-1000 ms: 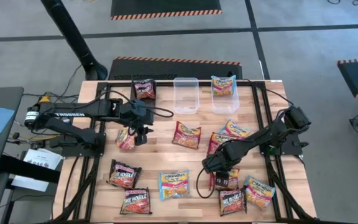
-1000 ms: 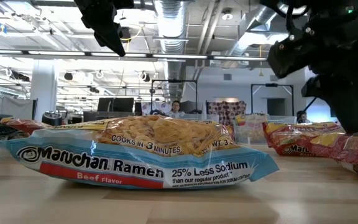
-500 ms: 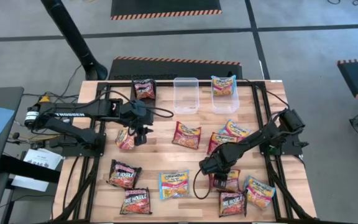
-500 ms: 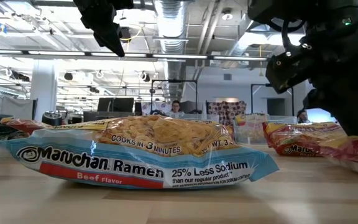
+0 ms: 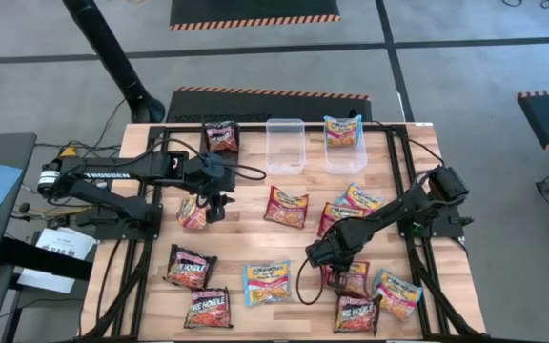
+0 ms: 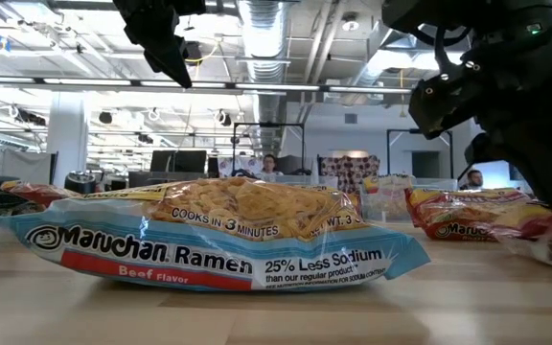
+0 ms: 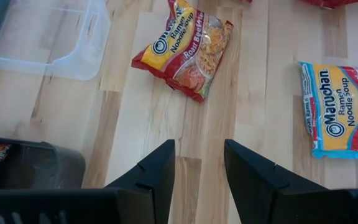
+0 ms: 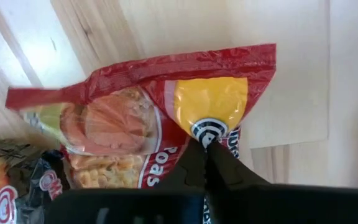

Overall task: Sort Maruchan noodles
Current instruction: Put the red noodle pack into the left transparent bin

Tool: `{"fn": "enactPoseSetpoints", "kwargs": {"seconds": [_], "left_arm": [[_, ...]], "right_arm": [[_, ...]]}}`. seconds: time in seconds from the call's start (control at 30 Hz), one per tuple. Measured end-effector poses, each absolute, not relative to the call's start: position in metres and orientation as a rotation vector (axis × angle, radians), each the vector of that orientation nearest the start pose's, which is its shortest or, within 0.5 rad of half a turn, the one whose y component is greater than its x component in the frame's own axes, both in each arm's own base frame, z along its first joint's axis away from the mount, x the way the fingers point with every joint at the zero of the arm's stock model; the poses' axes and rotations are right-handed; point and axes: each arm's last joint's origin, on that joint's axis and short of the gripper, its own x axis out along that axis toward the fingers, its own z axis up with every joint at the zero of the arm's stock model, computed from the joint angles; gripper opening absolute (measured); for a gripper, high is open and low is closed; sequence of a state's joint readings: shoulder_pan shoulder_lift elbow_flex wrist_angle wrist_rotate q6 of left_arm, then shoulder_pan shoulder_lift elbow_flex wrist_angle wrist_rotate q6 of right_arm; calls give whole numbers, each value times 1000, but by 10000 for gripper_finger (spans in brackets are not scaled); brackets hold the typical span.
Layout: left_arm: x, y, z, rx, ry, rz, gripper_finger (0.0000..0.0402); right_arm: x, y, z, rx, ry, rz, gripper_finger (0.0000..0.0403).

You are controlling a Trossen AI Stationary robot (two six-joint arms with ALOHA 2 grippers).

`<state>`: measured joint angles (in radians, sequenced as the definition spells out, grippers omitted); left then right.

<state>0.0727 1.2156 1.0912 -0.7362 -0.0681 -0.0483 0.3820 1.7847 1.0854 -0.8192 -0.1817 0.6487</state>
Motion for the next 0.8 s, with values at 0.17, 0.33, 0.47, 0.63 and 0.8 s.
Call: {"fn": "enactPoseSetpoints", "kwargs": {"seconds": [0.17, 0.33, 0.47, 0.63, 0.8], "left_arm": [[241, 19, 307, -47, 862, 153, 124], [240, 19, 306, -48, 875, 153, 124], [239, 19, 306, -48, 878, 153, 124], [239, 19, 305, -48, 884, 153, 124], [238, 19, 305, -48, 896, 153, 124]], "right_arm": [[285, 117, 165, 303, 1567, -84, 6], [285, 113, 186, 273, 1522, -112, 5], [284, 109, 204, 251, 1462, -119, 5], [284, 99, 229, 212, 1373, -148, 5], [286, 87, 254, 145, 1277, -162, 4]]}}
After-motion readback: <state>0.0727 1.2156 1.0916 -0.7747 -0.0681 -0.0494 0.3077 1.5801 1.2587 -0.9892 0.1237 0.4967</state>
